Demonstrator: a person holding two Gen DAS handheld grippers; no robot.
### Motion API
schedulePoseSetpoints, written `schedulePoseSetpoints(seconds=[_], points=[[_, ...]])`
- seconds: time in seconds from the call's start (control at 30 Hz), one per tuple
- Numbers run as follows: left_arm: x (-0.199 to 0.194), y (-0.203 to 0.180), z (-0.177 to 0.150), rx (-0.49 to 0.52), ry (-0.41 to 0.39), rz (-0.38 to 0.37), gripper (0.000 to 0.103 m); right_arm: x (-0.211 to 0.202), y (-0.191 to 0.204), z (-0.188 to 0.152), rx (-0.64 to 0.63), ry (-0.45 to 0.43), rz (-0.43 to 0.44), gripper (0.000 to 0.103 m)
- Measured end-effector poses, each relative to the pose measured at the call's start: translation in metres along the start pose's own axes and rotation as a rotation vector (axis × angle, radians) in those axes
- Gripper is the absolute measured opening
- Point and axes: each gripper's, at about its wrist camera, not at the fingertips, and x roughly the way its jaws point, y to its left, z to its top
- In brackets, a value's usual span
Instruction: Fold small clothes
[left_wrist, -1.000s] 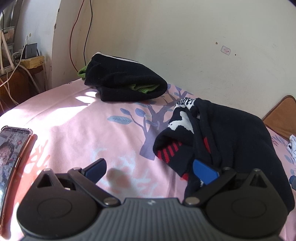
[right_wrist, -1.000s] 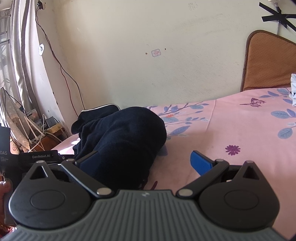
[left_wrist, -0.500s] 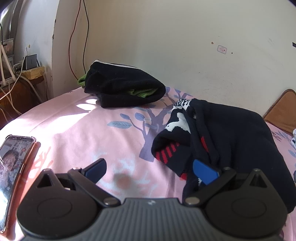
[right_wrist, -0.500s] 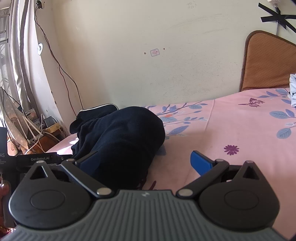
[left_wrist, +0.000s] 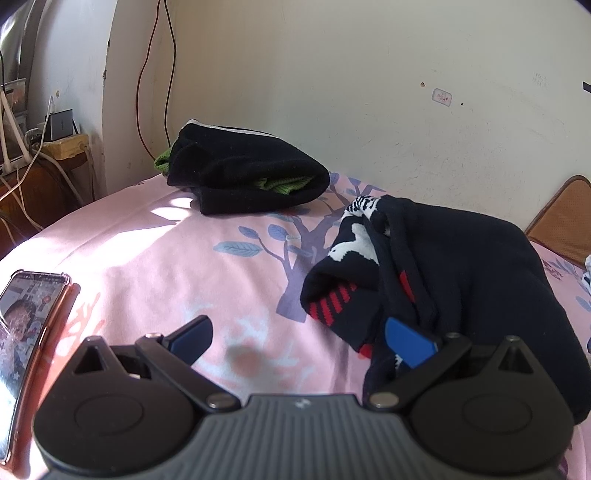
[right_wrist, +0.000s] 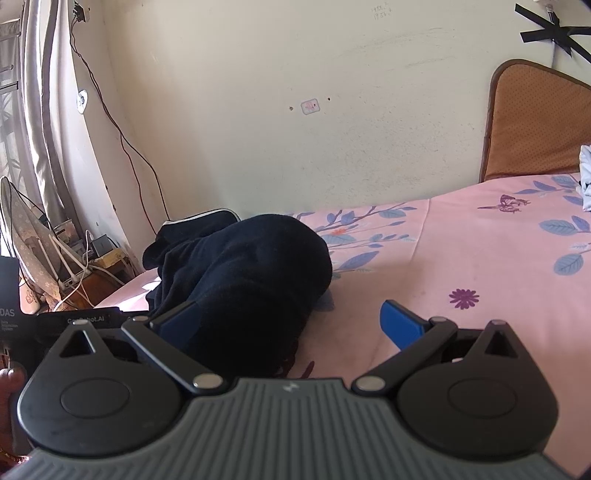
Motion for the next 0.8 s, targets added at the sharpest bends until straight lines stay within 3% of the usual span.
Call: schedulePoseSetpoints(seconds=[0.2,0.3,0.47,0.63,0.73,0.8], points=[[-0.005,0.006,0.001,-0.021,-0.012,-0.084,0.103,-0.001,0.0,0.0,0.004,-0.005,0.003,0.103],[0.0,0.013,0.007,-0.046,0.042,-0.185,0.103,0.0,-0.002,0.001,0.019,0.002,0.011,0.103],[0.006,0.02,0.027,-0.056,0.076,-0.265,0.103,0.003,-0.01,0.007,0.077,0.003,0.015,0.103],[0.029,0.018,0.035,-0.077,0.203,-0.394,0.103,0.018,-0.016,0.02,0.158,0.081,0.114,0.103],[0.046,0.012,0.027,-0.123,0.3,-0.522,0.103,0.037,-0.022,0.026,0.224,0.16,0.168,0.103],[0.047,0.005,0.023,-0.131,0.276,-0.53,0.103,0.055,-0.028,0.027,0.289,0.237,0.19,0.103]])
